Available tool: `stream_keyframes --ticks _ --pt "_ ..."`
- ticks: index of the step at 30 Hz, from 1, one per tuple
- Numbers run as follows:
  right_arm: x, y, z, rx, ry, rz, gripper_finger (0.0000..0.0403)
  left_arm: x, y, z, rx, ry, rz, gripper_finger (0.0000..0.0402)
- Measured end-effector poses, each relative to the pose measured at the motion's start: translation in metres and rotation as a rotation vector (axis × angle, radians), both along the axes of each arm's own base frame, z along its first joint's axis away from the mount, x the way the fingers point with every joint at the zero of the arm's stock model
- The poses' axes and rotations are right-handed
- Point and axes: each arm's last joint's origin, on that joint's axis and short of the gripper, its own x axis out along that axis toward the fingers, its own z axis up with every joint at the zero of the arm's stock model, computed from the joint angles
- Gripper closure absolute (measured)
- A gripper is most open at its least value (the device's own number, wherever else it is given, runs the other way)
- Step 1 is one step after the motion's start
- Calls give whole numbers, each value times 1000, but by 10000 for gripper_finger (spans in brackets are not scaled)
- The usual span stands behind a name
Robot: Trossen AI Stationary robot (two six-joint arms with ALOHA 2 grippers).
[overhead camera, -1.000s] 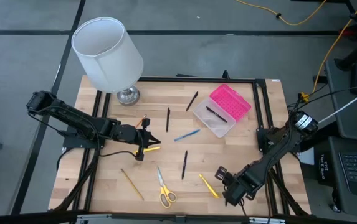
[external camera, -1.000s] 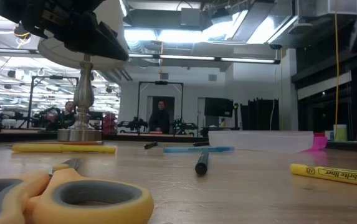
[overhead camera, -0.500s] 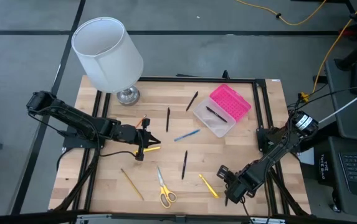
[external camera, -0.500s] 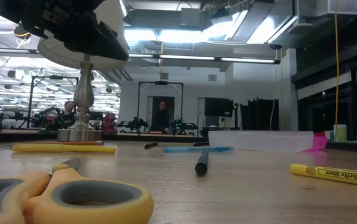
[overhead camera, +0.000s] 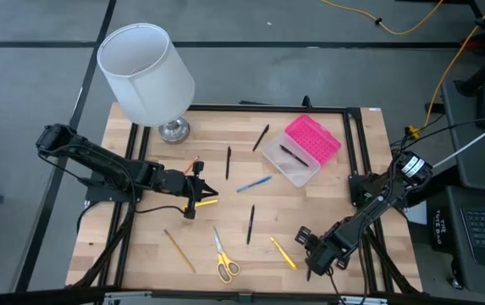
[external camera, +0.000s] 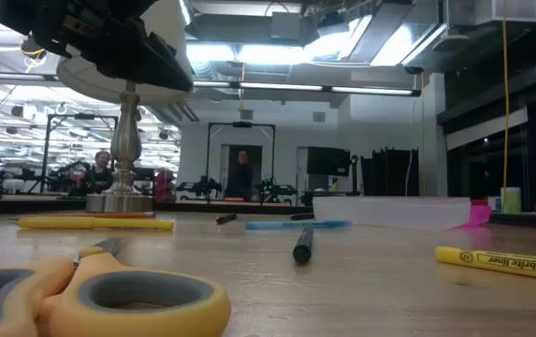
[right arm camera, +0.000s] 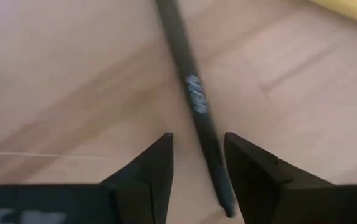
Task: Pick & place school supplies into a supply box
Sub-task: Put the black pen into the pink supply box
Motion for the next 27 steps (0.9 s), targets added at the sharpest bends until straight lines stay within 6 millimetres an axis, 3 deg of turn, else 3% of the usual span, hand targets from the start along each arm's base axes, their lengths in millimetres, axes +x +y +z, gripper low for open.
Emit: stream_keyframes --ticks 5,27 --pt "1 -1 0 60 67 -64 277 0 0 0 0 0 0 398" --pt "3 -1 -15 2 127 -118 369 0 0 0 0 0 0 398"
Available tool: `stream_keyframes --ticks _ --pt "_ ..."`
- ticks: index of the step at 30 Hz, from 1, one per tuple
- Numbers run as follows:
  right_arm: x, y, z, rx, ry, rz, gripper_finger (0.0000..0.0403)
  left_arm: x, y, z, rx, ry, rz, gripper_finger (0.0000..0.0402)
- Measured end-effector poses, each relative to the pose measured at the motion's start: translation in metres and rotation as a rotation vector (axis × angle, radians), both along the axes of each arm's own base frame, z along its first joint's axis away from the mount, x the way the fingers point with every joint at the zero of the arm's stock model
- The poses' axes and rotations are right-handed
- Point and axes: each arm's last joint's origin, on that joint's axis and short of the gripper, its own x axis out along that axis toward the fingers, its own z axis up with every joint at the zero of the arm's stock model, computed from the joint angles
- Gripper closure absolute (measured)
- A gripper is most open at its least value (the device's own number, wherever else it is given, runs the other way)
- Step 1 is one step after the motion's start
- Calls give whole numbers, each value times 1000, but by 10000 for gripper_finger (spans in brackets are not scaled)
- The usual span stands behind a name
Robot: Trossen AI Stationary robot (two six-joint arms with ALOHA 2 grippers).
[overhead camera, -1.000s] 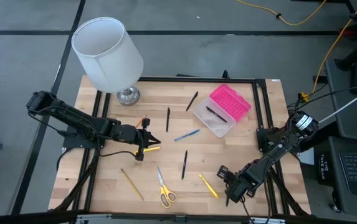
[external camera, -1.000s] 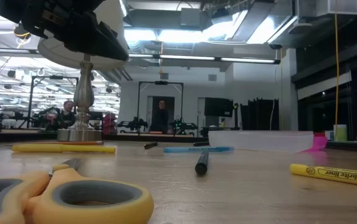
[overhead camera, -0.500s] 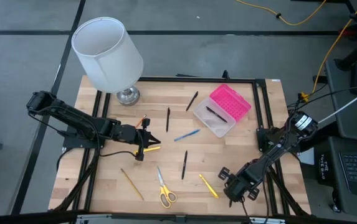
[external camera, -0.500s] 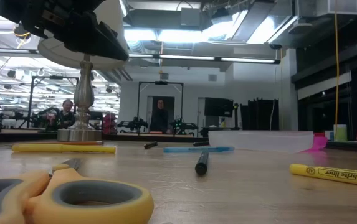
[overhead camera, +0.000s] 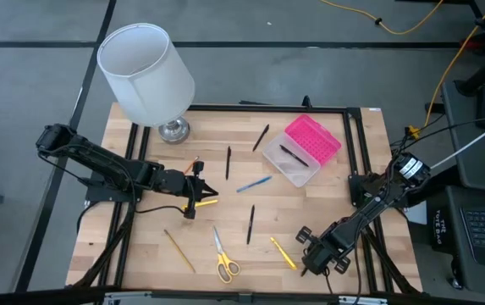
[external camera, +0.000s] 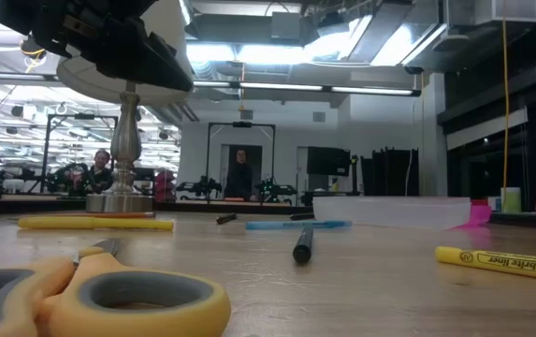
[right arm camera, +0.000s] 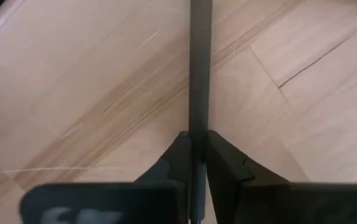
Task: Pick & place school supplies into a supply box
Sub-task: Put the black pen into the pink supply box
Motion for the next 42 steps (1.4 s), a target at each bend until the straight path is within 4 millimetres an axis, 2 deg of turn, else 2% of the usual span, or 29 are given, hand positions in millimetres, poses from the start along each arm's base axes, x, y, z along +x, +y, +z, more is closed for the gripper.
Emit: stream_keyframes --ticks 6,13,20,31,35,42 --pt "1 2 3 -12 9 19 365 0 0 0 0 0 0 398" --pt "8 9 17 -27 23 52 372 0 0 0 0 0 0 398" --pt "3 4 21 -76 90 63 372 0 0 0 0 0 0 398" --pt "7 0 25 -25 130 32 371 0 0 0 0 0 0 398" --pt "8 -4 37 20 109 30 376 0 0 0 0 0 0 398" --pt "8 -16 70 76 -2 13 371 0 0 0 0 0 0 398"
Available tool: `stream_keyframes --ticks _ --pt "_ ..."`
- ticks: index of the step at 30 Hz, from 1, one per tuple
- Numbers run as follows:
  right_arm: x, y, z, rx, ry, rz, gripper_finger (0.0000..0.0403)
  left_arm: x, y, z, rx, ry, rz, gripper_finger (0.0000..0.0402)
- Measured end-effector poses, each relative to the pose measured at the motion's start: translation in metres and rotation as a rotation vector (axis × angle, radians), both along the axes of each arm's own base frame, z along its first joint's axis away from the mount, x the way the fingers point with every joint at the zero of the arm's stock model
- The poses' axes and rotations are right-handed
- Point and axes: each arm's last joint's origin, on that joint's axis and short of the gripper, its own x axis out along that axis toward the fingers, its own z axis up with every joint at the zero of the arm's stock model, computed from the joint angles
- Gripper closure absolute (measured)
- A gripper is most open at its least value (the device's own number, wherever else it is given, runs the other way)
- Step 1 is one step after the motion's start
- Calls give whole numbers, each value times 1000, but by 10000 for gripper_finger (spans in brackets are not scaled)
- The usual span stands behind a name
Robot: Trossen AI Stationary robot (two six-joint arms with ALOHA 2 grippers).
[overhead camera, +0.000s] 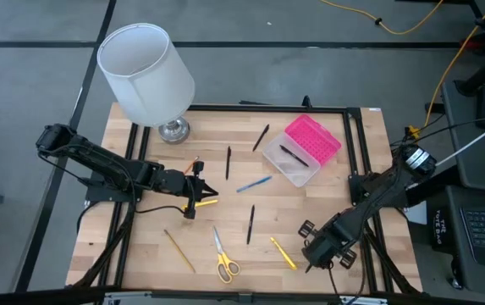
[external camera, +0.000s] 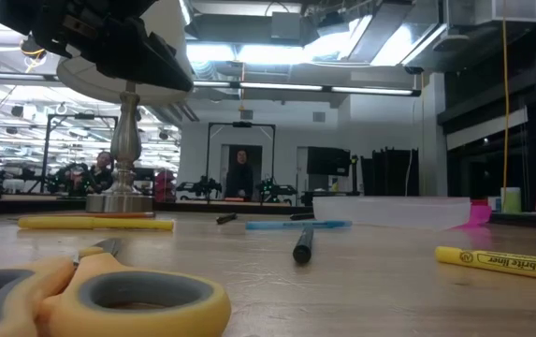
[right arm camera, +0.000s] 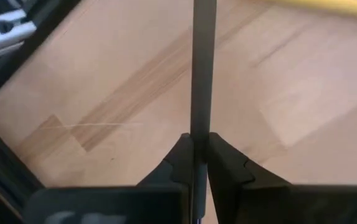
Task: Pick & place school supplies into a supply box
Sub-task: Put the black pen into the pink supply box
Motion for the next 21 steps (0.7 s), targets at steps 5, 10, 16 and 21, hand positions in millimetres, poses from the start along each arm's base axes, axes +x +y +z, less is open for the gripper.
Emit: stream_keyframes --ticks 5,10,16,21 --pt "4 -13 18 40 -64 -44 376 0 0 0 0 0 0 398" --pt "13 -29 26 67 -103 -108 373 0 0 0 0 0 0 398" --pt "25 -46 28 41 -126 -197 376 0 0 0 0 0 0 398" --pt "31 -56 29 28 -140 -261 376 0 0 0 0 0 0 398"
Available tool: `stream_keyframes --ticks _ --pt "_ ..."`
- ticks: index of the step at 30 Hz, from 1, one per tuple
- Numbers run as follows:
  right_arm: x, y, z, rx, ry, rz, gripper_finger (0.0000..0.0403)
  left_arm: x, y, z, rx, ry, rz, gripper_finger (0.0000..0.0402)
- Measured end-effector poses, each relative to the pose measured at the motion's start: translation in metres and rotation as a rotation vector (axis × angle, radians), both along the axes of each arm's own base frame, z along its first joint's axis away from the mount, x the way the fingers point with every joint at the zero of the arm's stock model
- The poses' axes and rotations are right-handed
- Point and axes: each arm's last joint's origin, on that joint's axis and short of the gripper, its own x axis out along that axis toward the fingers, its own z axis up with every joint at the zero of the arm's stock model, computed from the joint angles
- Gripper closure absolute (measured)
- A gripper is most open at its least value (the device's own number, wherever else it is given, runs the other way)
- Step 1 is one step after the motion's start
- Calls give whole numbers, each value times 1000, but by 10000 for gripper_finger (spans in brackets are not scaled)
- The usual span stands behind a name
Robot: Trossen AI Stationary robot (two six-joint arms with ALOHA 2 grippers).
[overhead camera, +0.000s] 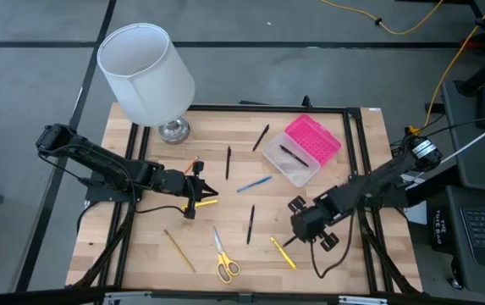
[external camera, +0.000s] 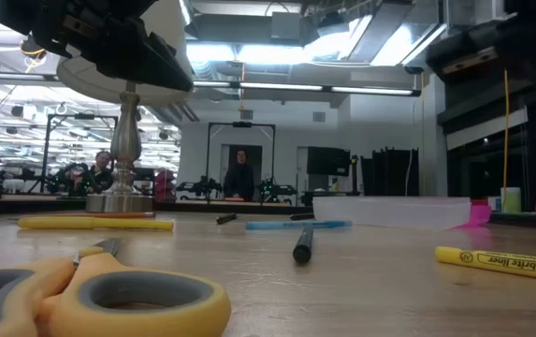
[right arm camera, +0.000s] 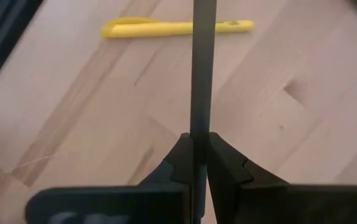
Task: Pick & place school supplies into a supply box
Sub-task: Put the black pen into the pink supply box
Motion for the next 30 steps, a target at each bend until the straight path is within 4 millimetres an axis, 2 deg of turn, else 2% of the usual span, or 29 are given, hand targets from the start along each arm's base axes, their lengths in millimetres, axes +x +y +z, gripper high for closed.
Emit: stream_keyframes --ticks 9,19,24,26,30 --pt "18 -20 5 26 -98 -9 376 0 0 0 0 0 0 398" --pt "38 -69 7 73 -137 -106 376 0 0 0 0 0 0 398" --pt "45 -82 12 115 -210 -143 376 0 0 0 0 0 0 398" --pt "48 -84 7 135 -265 -148 376 0 0 0 0 0 0 398" --pt "44 -89 -13 159 -306 -198 375 0 0 0 0 -1 0 398"
